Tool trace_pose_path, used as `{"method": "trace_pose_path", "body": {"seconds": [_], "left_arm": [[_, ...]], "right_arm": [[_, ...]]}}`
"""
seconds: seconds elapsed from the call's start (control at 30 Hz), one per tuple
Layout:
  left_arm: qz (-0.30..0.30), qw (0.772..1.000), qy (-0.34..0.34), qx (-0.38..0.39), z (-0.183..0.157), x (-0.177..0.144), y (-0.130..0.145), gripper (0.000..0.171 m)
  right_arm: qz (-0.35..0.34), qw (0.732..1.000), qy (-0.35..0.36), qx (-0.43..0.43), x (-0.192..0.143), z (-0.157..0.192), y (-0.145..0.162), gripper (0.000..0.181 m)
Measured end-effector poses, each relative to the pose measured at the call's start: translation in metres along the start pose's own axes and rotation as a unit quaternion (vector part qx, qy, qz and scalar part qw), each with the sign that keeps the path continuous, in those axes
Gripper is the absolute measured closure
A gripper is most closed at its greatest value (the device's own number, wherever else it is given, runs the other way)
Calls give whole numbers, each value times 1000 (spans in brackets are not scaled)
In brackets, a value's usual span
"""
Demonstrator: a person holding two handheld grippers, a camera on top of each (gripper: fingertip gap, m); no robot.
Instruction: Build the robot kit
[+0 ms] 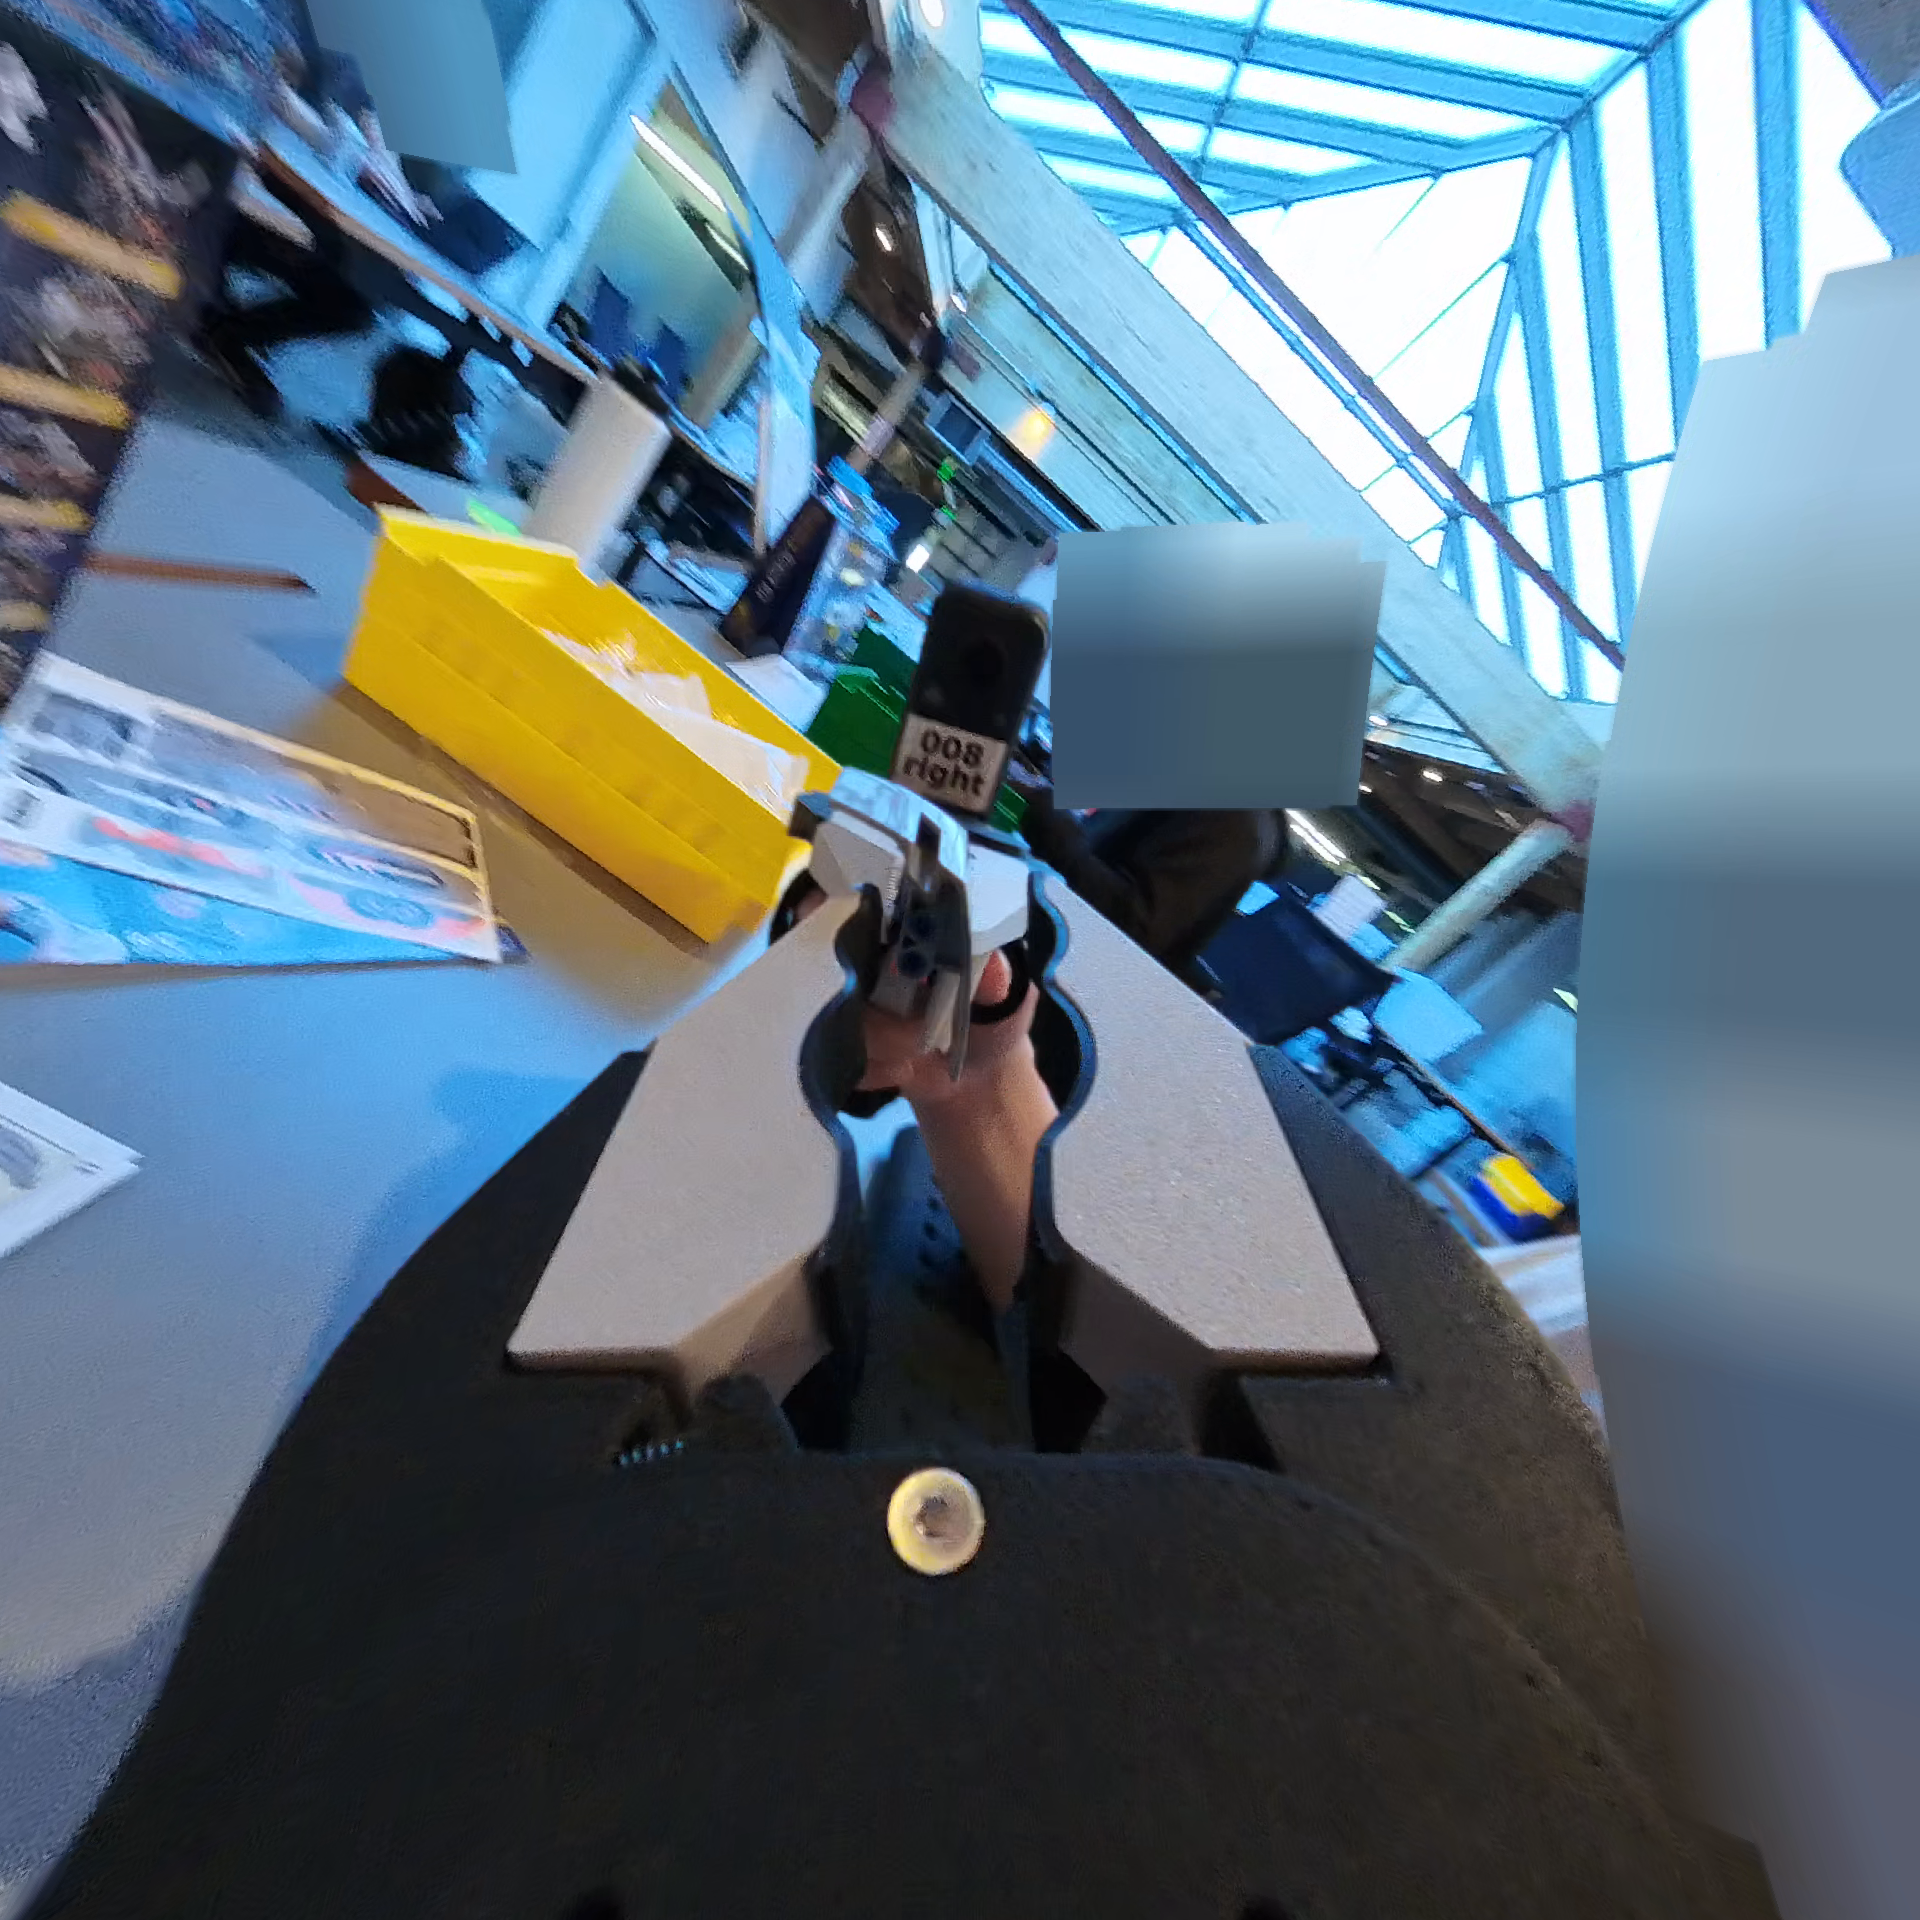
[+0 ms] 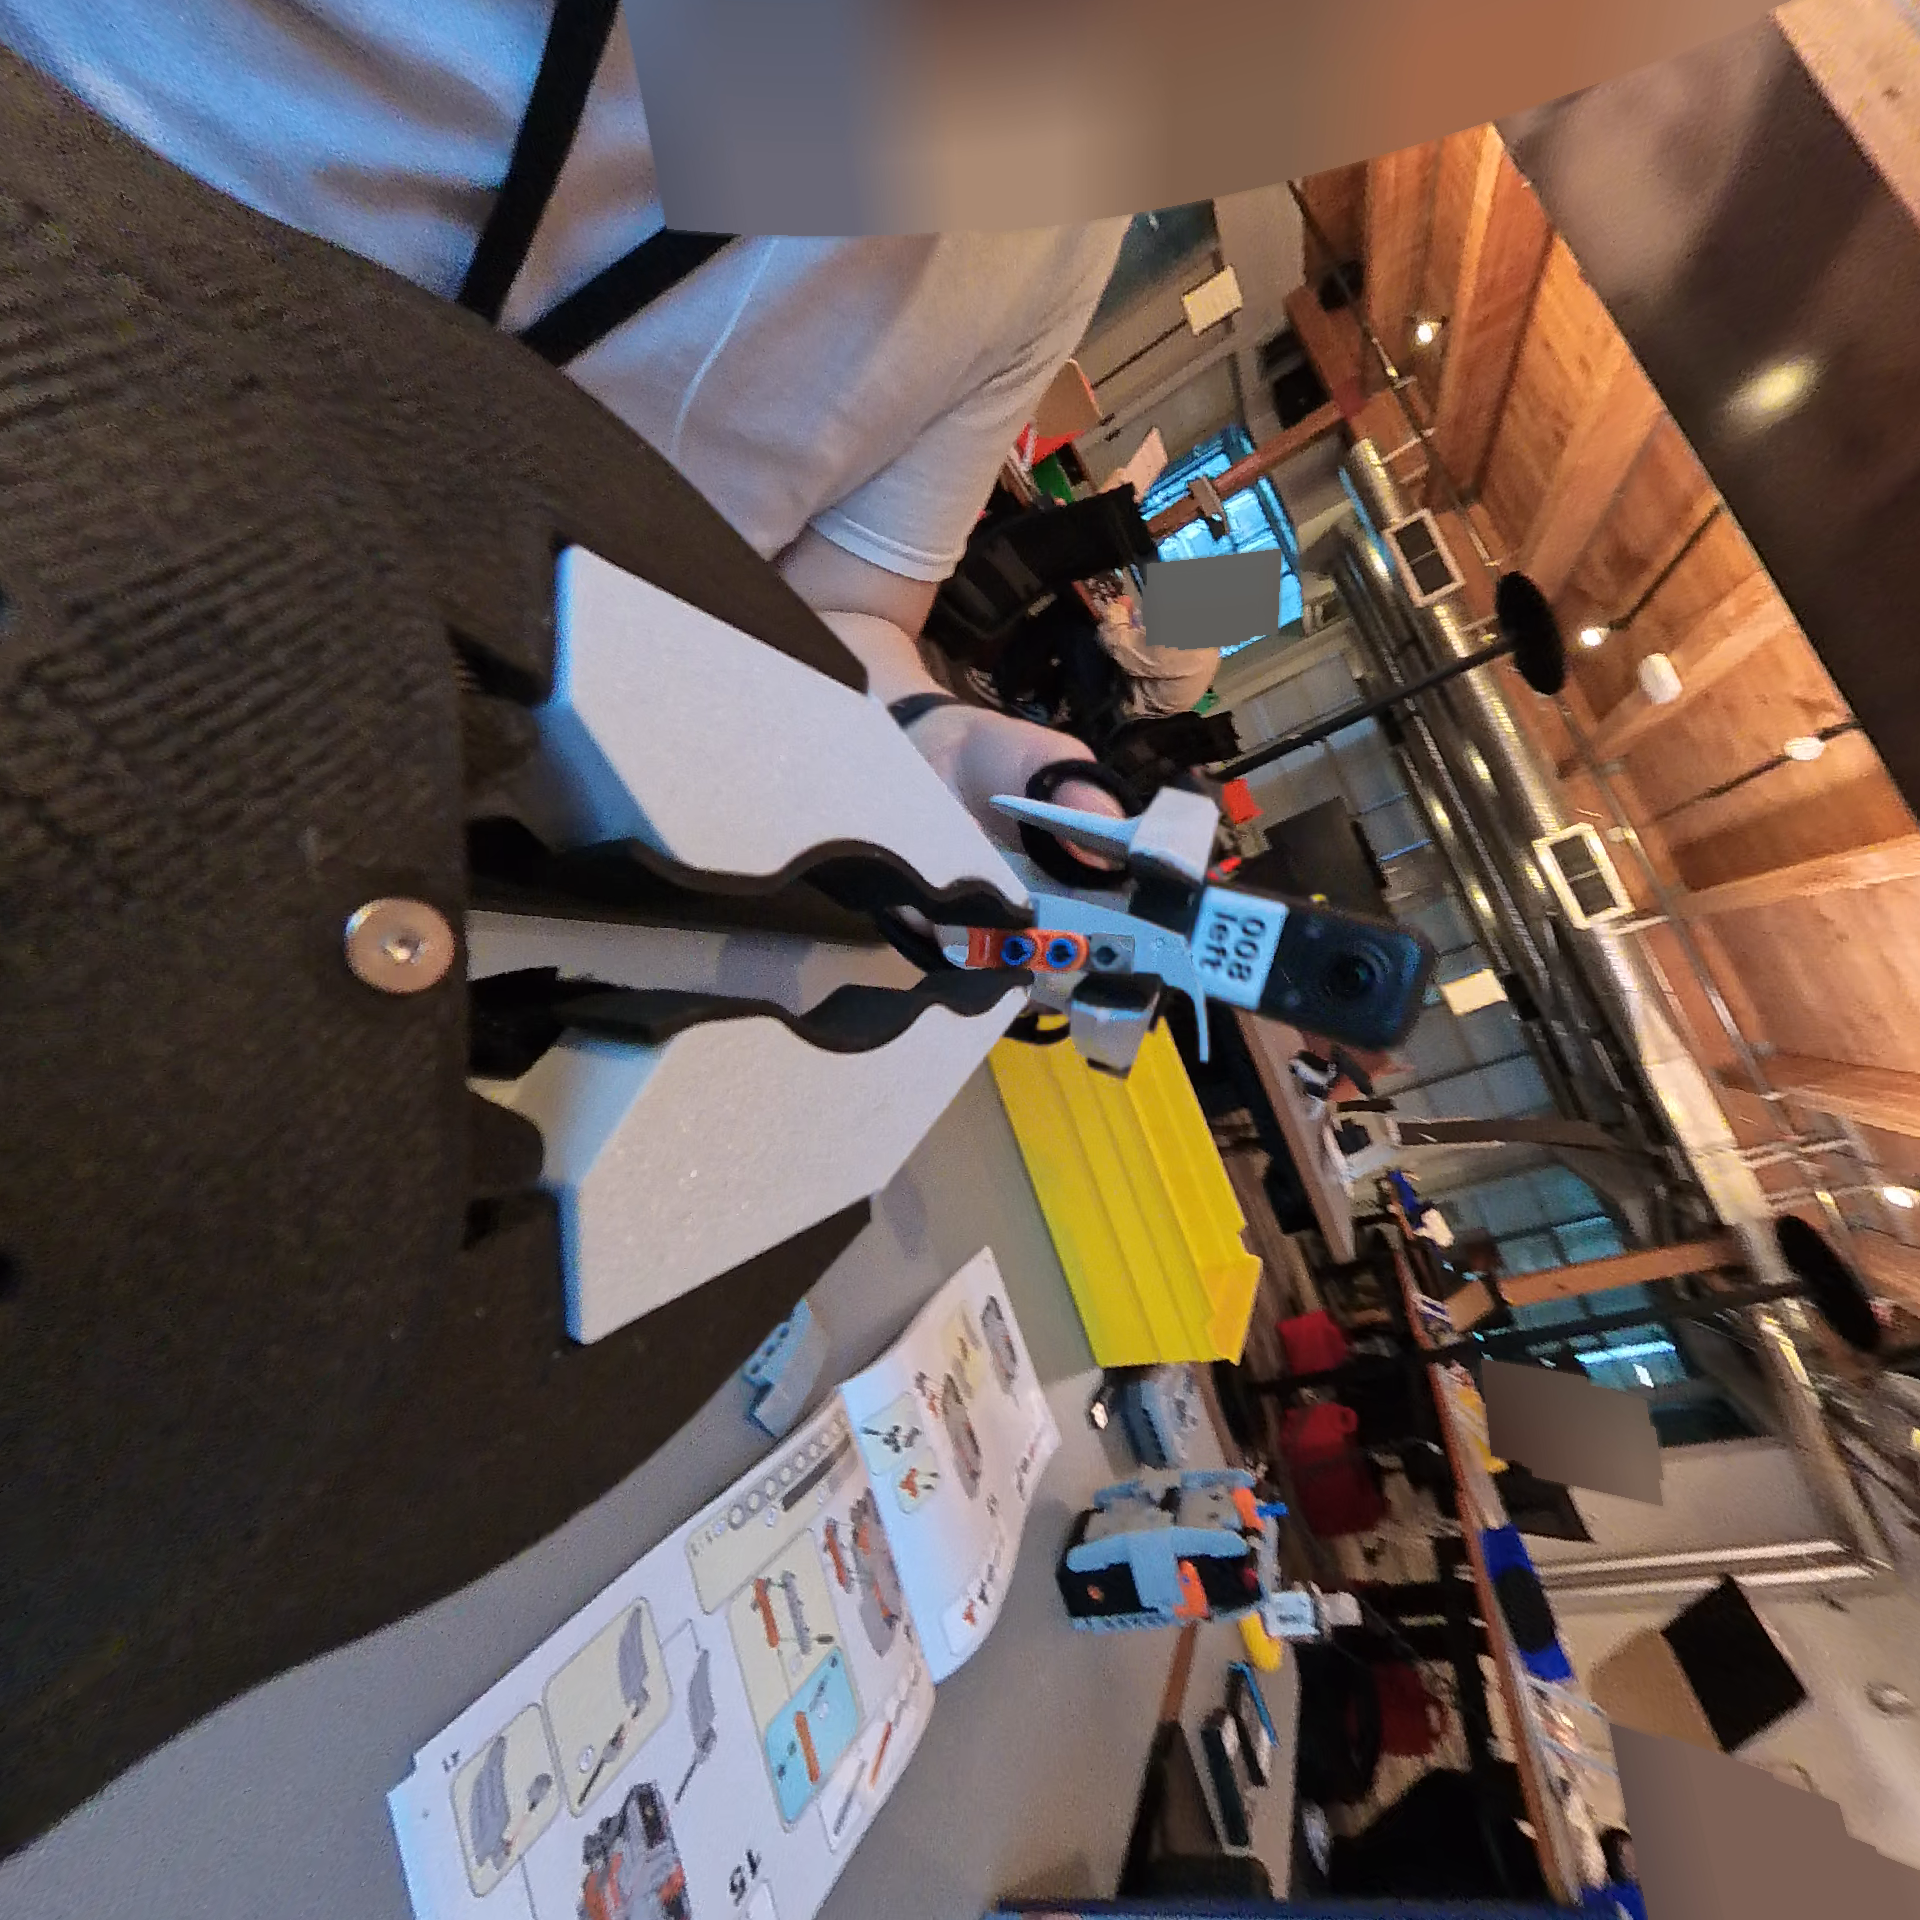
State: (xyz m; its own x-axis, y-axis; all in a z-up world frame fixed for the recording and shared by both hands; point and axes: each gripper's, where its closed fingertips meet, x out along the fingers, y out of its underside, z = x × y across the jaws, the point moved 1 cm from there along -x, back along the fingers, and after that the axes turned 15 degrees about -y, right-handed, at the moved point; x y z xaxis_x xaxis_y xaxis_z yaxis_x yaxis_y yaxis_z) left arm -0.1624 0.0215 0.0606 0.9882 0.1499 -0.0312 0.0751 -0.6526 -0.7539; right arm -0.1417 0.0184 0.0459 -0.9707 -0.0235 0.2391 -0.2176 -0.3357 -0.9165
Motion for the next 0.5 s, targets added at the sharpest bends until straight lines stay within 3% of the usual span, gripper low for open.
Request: {"method": "trace_pose_path", "body": {"seconds": [0.07,0.17,0.2,0.27,0.33,0.4,0.47,0.5], "left_arm": [[17,999,17,-28,6,2,5,159],[-15,998,17,-63,17,2,3,161],[-34,995,18,-87,20,1,0,161],[-73,988,22,-133,28,-3,-7,161],[-110,977,30,-182,33,-9,-13,161],[-129,964,57,-227,31,-13,-16,161],[-144,948,90,-270,27,-16,-18,161],[-151,940,104,-289,25,-17,-19,161]], "right_arm": [[14,1000,-1,2,2,-1,5,175],[17,999,22,-18,1,-9,6,174],[17,998,36,-54,2,-11,4,167],[15,982,82,-171,4,-9,-7,133],[57,934,156,-316,5,-5,-11,131],[113,852,236,-453,10,-2,-12,128],[164,782,297,-523,17,-8,-6,134],[178,769,305,-533,24,-9,-1,134]]}}
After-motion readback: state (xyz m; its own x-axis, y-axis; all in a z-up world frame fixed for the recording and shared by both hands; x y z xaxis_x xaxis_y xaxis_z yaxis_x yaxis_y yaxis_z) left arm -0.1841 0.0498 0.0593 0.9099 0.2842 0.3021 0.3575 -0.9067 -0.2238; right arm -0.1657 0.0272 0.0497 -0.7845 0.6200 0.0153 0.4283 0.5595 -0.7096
